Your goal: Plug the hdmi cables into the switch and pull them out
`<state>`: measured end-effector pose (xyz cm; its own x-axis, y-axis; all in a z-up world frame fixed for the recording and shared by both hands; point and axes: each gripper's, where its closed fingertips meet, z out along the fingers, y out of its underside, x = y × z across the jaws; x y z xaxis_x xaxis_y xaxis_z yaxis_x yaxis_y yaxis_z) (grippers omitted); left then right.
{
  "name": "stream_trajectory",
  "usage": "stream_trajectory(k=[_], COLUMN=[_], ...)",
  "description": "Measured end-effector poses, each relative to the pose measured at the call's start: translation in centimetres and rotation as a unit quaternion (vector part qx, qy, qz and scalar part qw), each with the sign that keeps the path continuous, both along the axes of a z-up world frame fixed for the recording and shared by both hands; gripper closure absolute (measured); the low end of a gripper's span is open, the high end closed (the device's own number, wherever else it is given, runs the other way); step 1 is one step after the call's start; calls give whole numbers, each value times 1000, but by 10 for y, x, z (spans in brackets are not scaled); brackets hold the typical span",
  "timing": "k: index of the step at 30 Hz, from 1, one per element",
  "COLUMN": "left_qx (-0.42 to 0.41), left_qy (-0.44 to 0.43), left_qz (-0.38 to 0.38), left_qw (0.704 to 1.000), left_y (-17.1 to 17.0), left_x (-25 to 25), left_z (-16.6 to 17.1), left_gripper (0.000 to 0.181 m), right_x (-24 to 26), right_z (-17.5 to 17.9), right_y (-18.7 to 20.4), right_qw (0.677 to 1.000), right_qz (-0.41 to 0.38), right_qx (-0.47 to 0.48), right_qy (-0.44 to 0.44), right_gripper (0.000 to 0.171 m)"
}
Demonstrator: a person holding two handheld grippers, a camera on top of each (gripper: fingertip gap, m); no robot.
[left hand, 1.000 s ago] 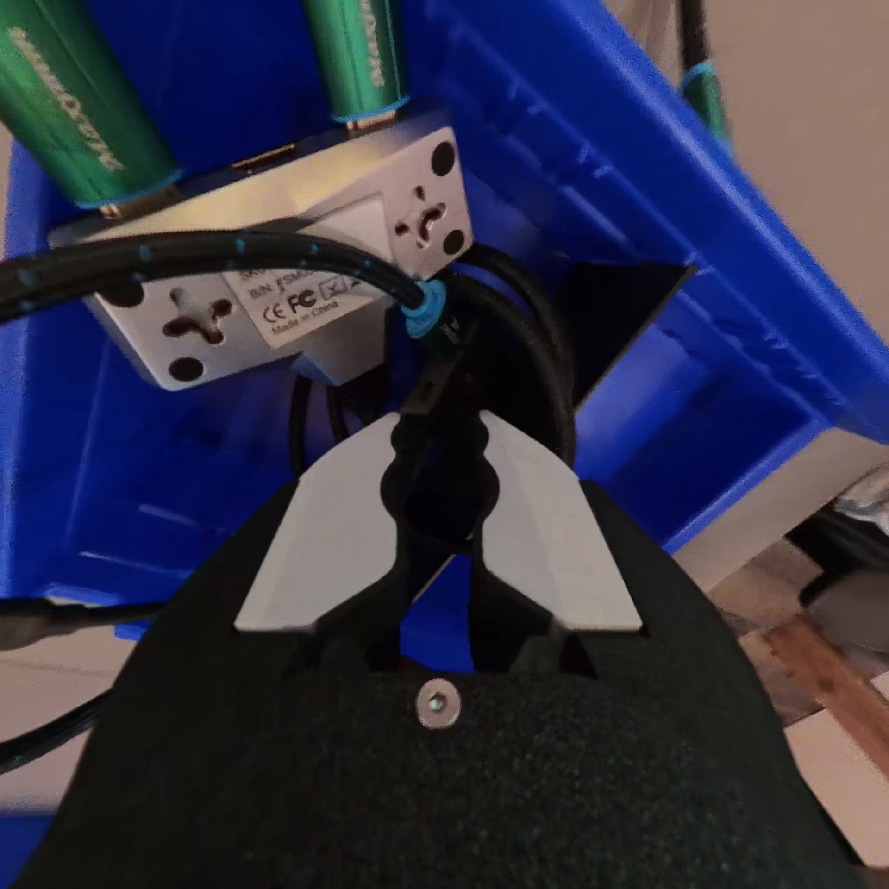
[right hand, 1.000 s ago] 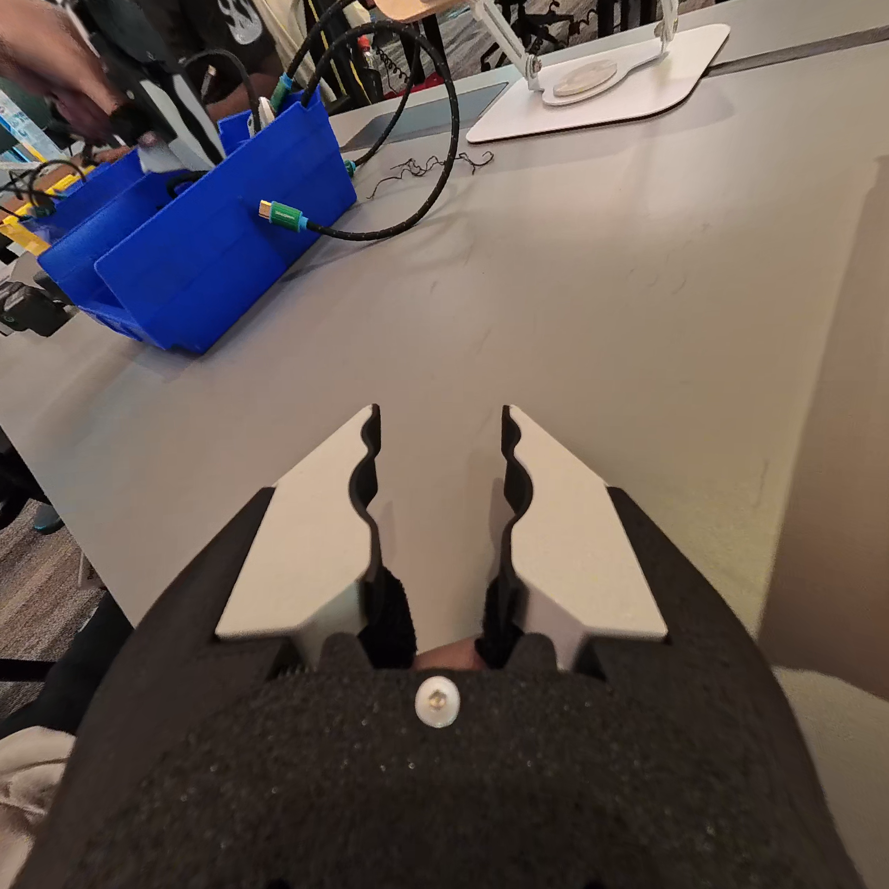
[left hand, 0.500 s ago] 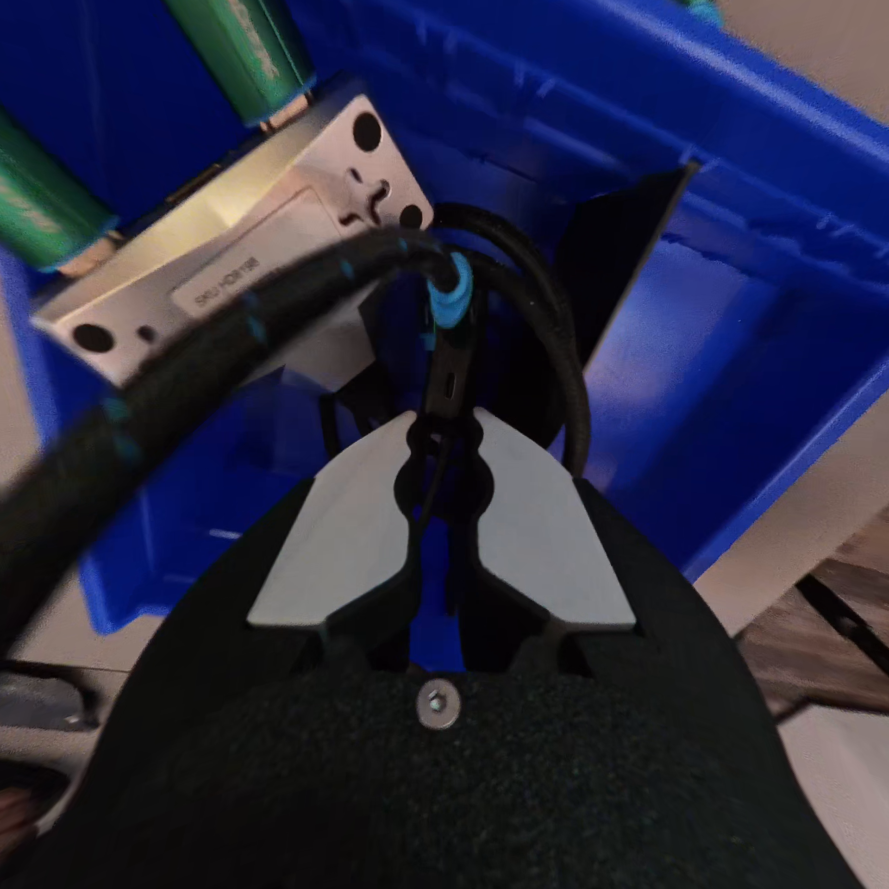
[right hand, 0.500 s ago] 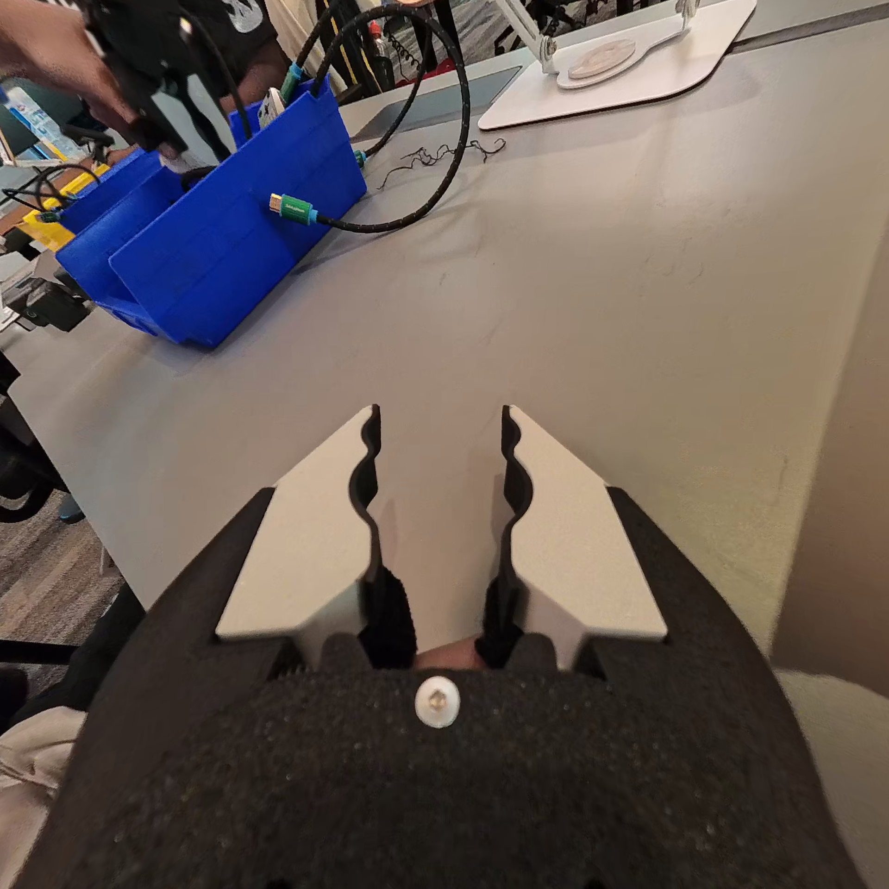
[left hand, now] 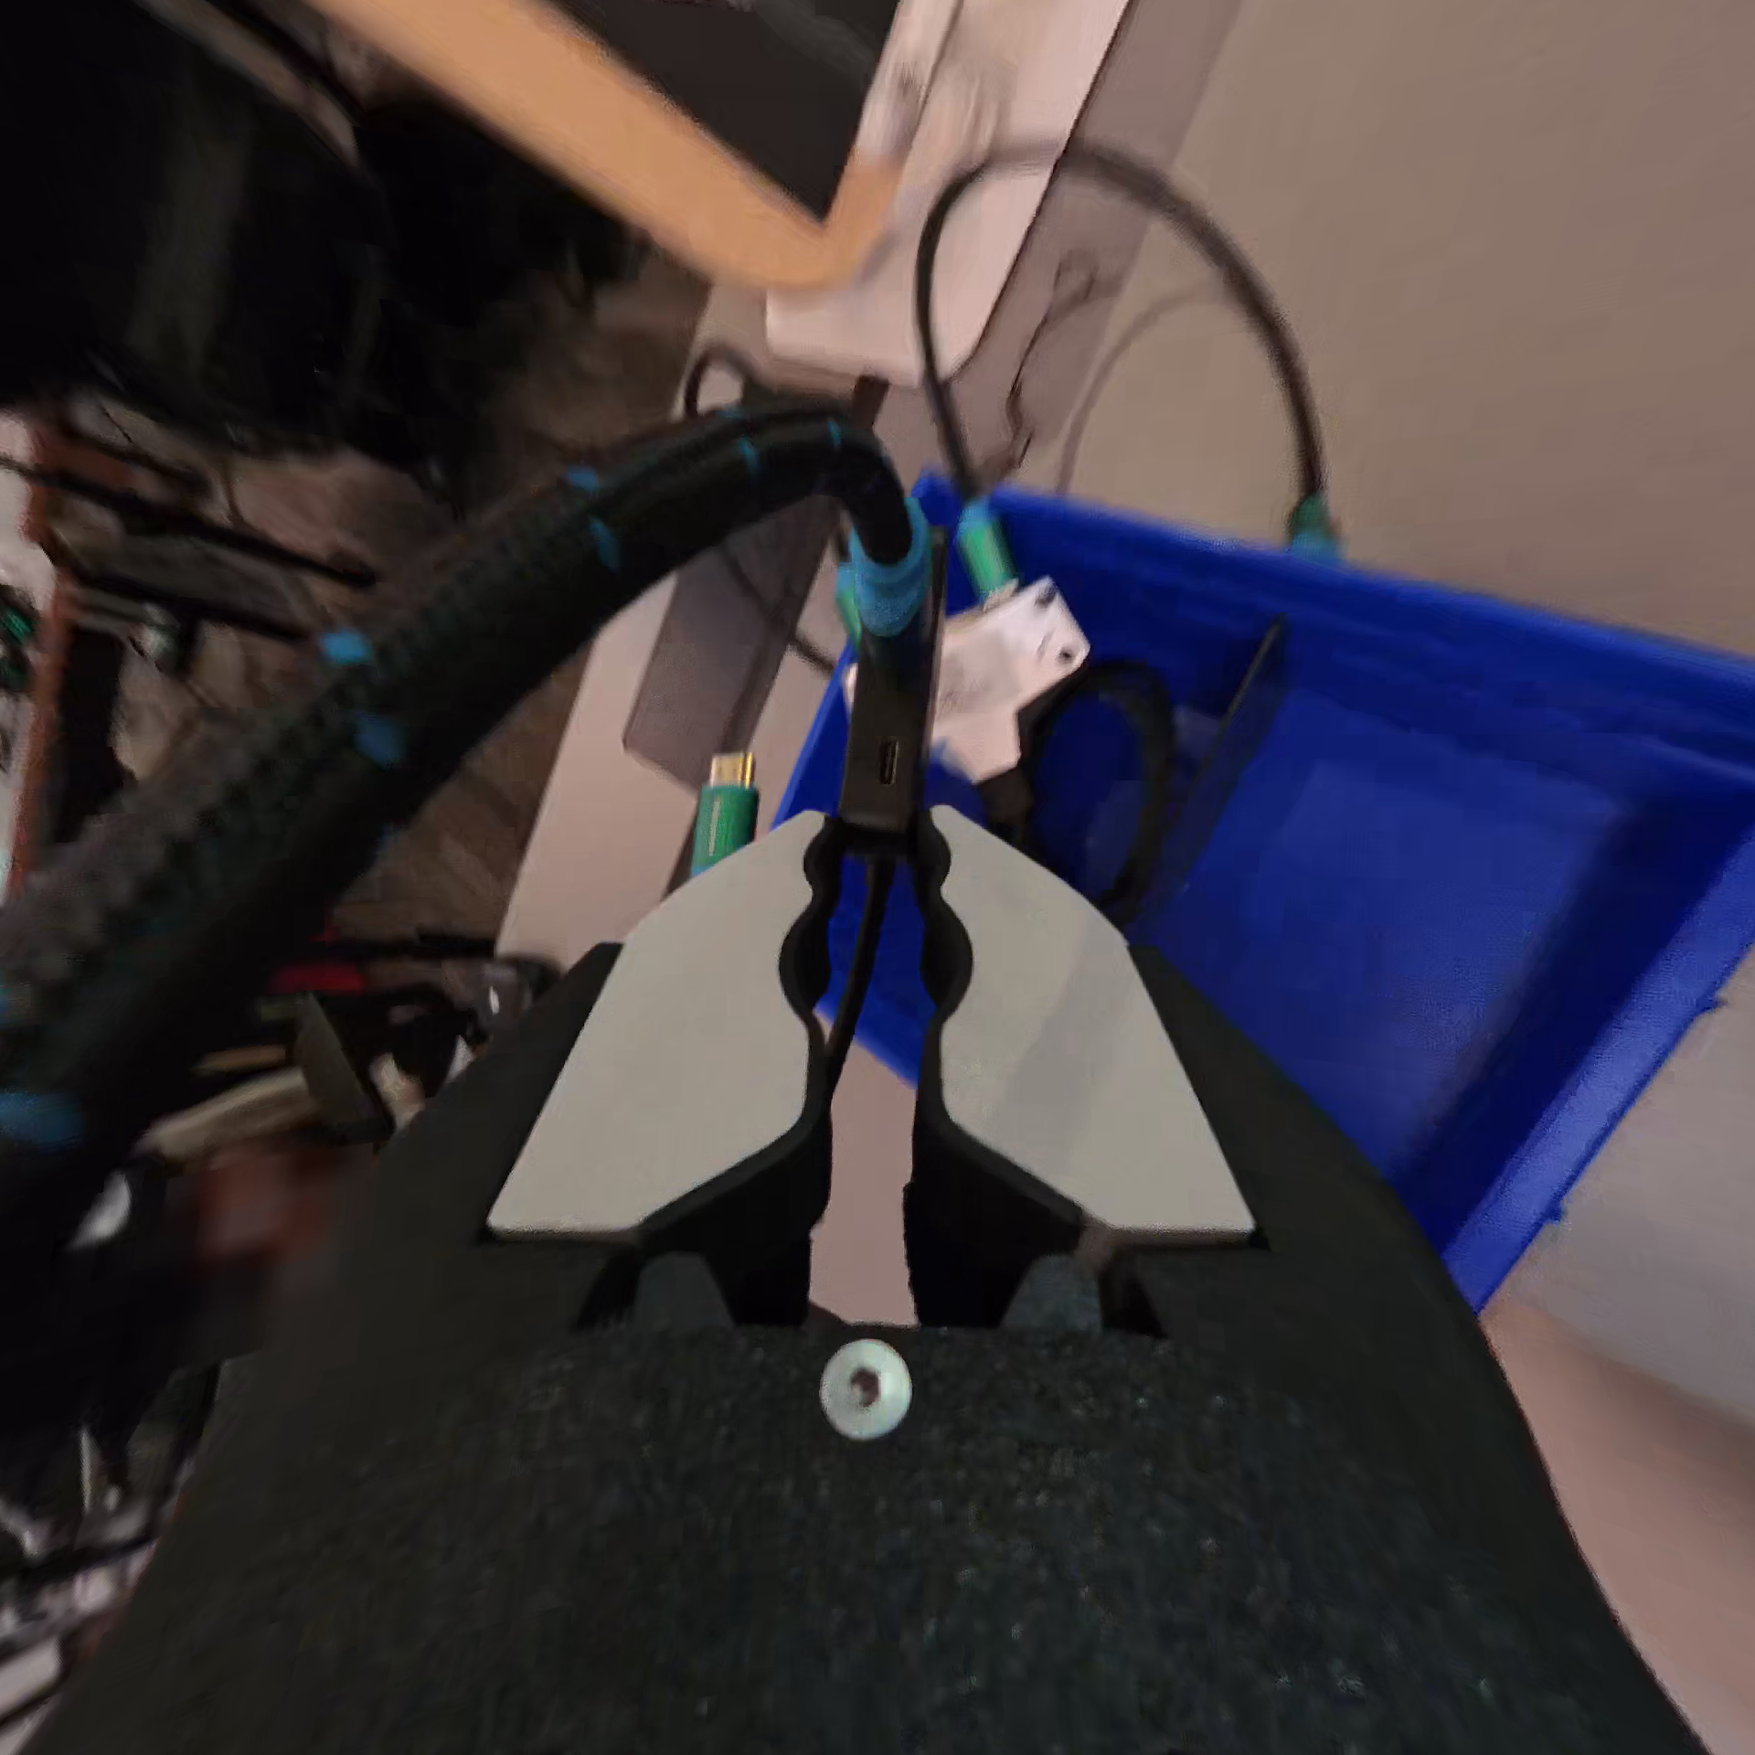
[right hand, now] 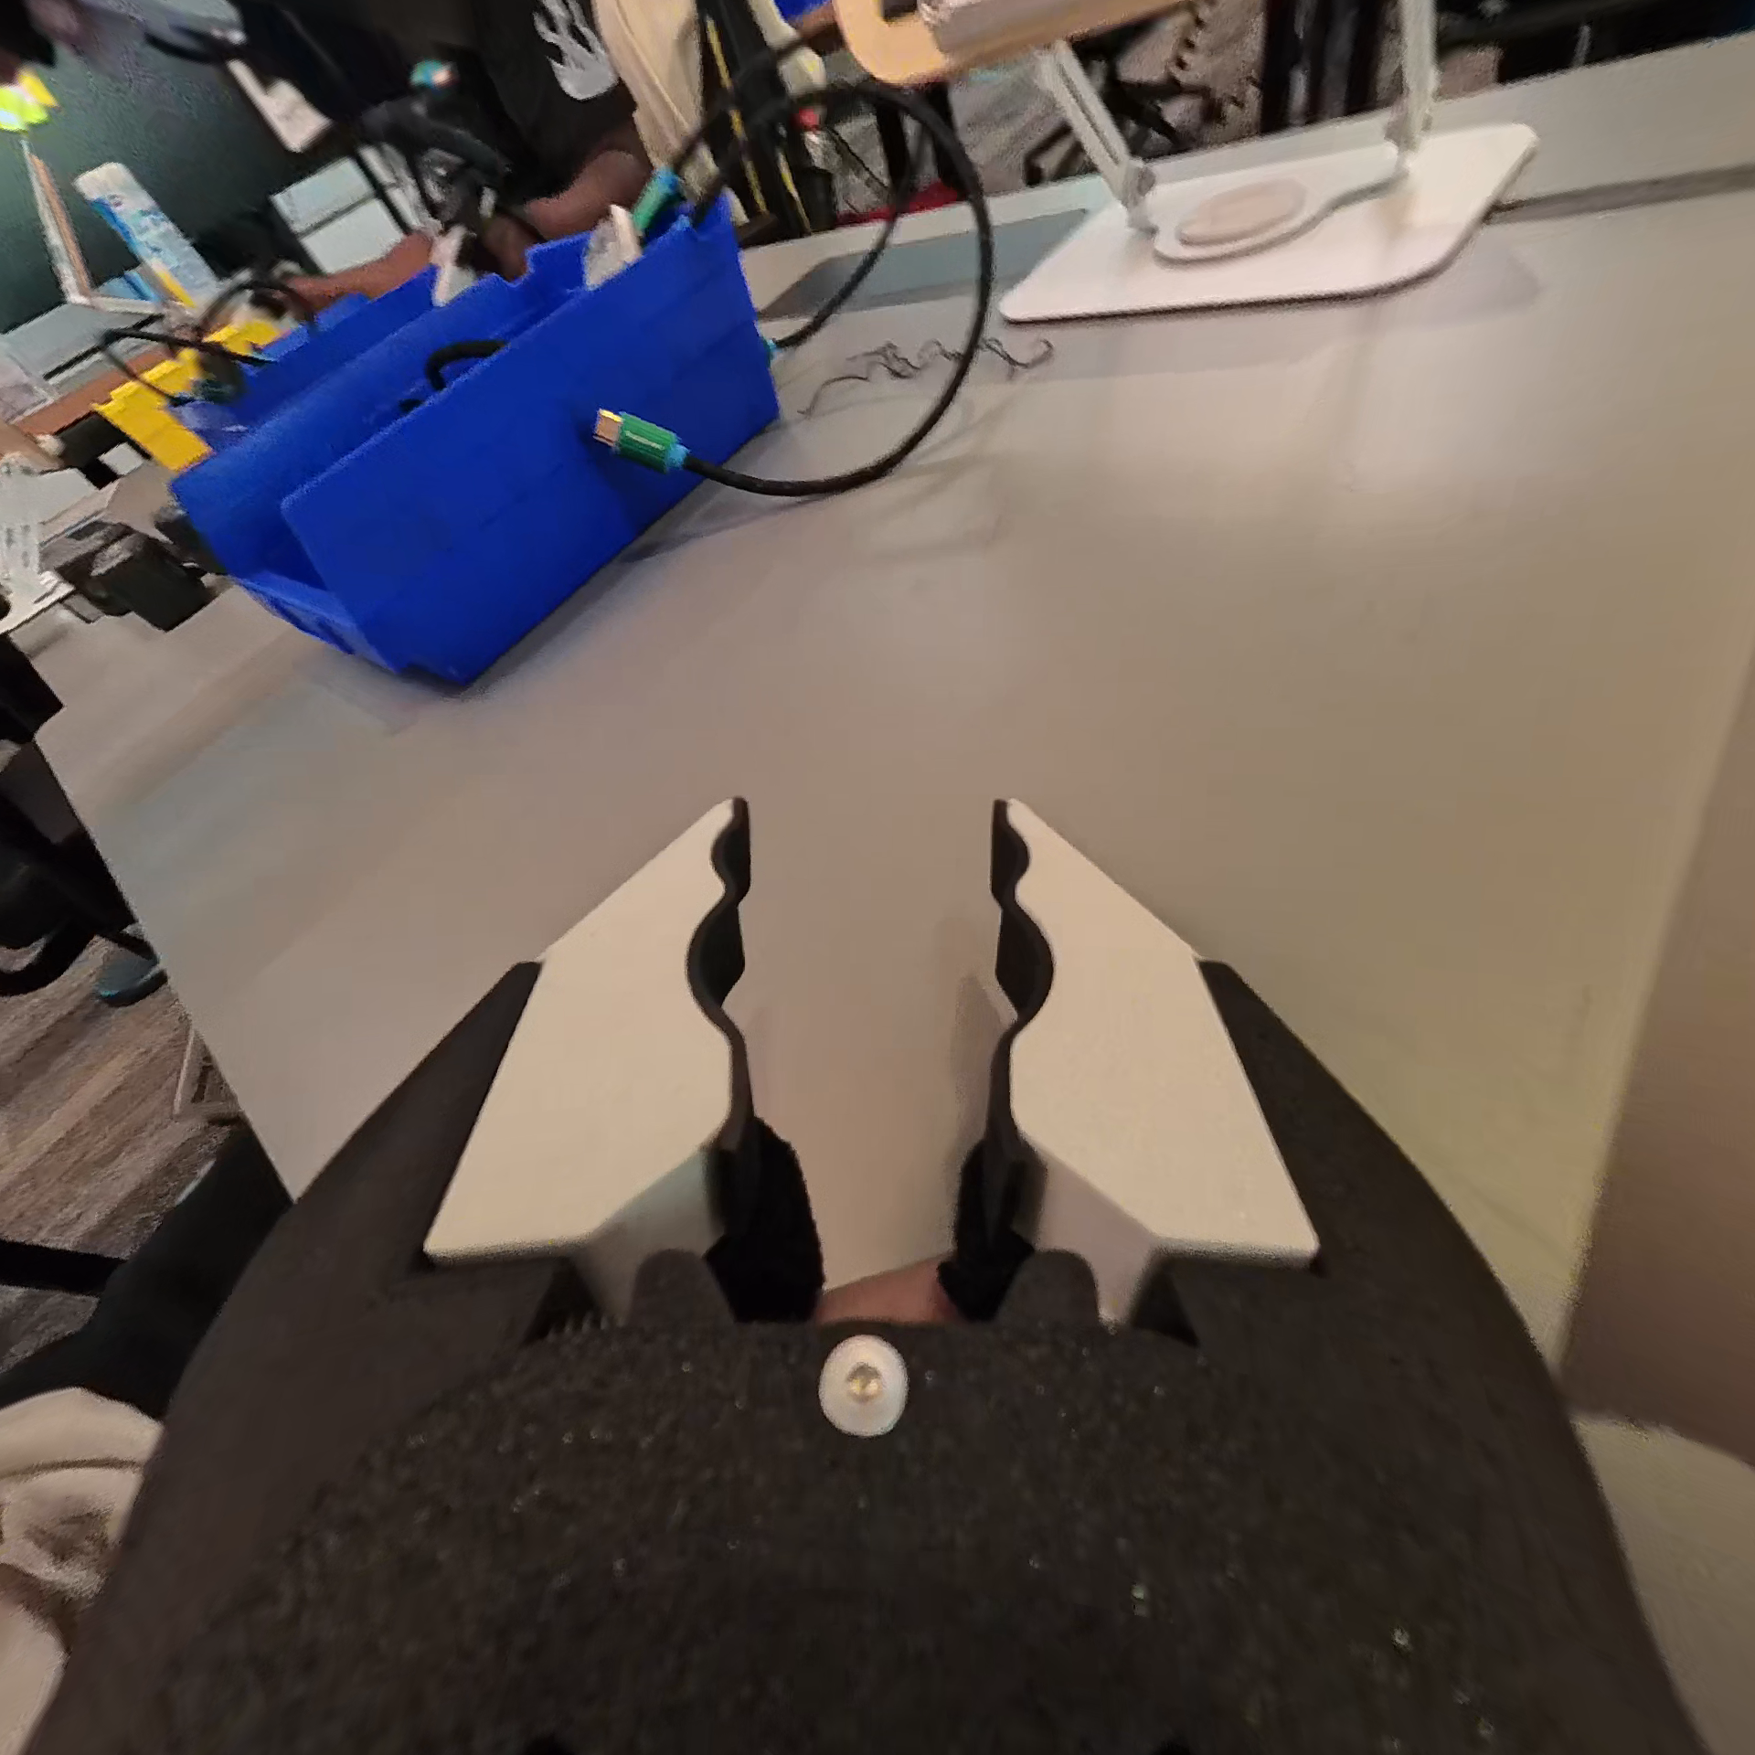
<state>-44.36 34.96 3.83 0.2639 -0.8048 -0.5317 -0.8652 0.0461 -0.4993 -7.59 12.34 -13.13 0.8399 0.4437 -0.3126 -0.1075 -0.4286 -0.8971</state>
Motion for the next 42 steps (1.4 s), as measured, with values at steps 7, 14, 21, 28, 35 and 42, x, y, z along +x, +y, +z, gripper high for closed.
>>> stream_trajectory(k=[7,14,21,28,35,42], left_qx=[79,153,101,-85,-113,-112], left_qy=[-5,-8,-63,-351,-397,-370], left_qz=[-179,-302,-288,-41,36,70], left_qw=[981,941,950,931,910,920], left_y=[-113,-200,-211,-208,-219,-216], left_x=[125,229,256,258,255,254], left_z=[-4,-42,-75,-100,-119,-134], left_gripper=[167,167,166,148,151,159], right_x=[-72,-102,-104,-85,-105,-112], right_z=[68,124,94,53,33,24], right_y=[3,20,11,46,42,43], right_qw=[973,914,871,829,776,765], right_qz=[171,229,245,151,139,131], right_qx=[148,300,331,350,410,403], right_qy=[-52,-148,-270,-410,-458,-485], right_gripper=[122,131,156,159,159,158])
